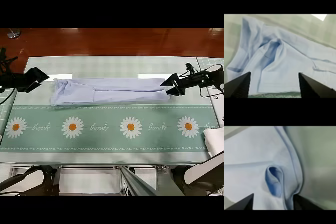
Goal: Fold the shirts.
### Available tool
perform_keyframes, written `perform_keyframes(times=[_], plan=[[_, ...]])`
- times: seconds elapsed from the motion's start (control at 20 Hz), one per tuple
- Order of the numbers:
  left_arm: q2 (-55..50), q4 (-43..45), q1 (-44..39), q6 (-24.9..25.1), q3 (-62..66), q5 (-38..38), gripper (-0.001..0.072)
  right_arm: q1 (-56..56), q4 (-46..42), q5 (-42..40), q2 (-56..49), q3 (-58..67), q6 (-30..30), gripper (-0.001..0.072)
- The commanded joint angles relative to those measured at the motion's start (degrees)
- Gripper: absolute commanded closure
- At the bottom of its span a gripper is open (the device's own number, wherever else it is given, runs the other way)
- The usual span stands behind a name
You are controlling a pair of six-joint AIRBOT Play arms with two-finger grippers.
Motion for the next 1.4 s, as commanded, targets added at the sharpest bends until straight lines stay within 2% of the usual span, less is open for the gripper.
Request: perform_keyframes(times=[0.0,0.05,0.1,0.15,0.2,0.25,0.35,0.4,0.55,0.65,0.75,0.9,1.05,1.35], plan=[[1.2,0.2,-3.9,0.2,-1.1,1.5,0.0008,3.5,1.9,-0.3,-0.5,1.2,0.0,0.0325],[1.2,0.2,-4.7,0.2,-1.1,1.4,0.001,3.8,1.3,0.2,-0.5,1.8,-0.3,0.0704],[1.2,-0.2,-5.1,0.2,-1.0,0.8,0.0108,4.1,0.5,1.4,-0.5,2.6,-0.2,0.0696],[1.2,-0.8,-5.4,0.3,-0.8,0.2,0.0388,3.7,-1.2,2.8,0.2,3.7,0.7,0.0696],[1.2,-2.0,-5.6,1.9,-0.3,-1.0,0.0618,3.1,-3.7,3.0,1.7,4.0,1.6,0.0696],[1.2,-3.6,-5.7,4.9,0.4,-2.3,0.0685,2.3,-6.8,3.1,3.7,4.0,1.9,0.0696],[1.2,-7.6,-7.2,9.0,1.7,-3.8,0.0685,0.5,-11.5,4.8,9.2,2.9,1.6,0.0696],[1.2,-8.2,-8.9,9.5,2.3,-3.7,0.0686,-0.4,-11.8,4.9,12.6,0.9,0.6,0.0696],[1.2,-8.1,-17.6,9.5,3.2,-0.1,0.0686,-3.1,-11.7,4.3,25.4,-9.6,-2.1,0.0696],[1.0,-6.9,-25.4,9.2,3.2,6.2,0.0687,-4.3,-11.7,3.5,35.3,-17.2,-2.9,0.0696],[-0.6,-6.9,-32.7,6.4,4.6,13.9,0.0688,-4.2,-12.5,2.6,44.0,-22.2,-1.5,0.0696],[-8.4,-4.5,-41.9,6.1,13.4,15.3,0.0688,-4.2,-12.4,4.4,54.6,-25.0,1.1,0.0696],[-19.3,1.5,-49.3,-3.3,24.3,12.1,0.0688,-4.2,-12.6,6.2,61.7,-25.1,3.3,0.0696],[-35.2,0.7,-60.1,-12.3,34.4,10.4,0.0687,-4.2,-12.2,7.5,66.3,-25.1,4.3,0.0696]])
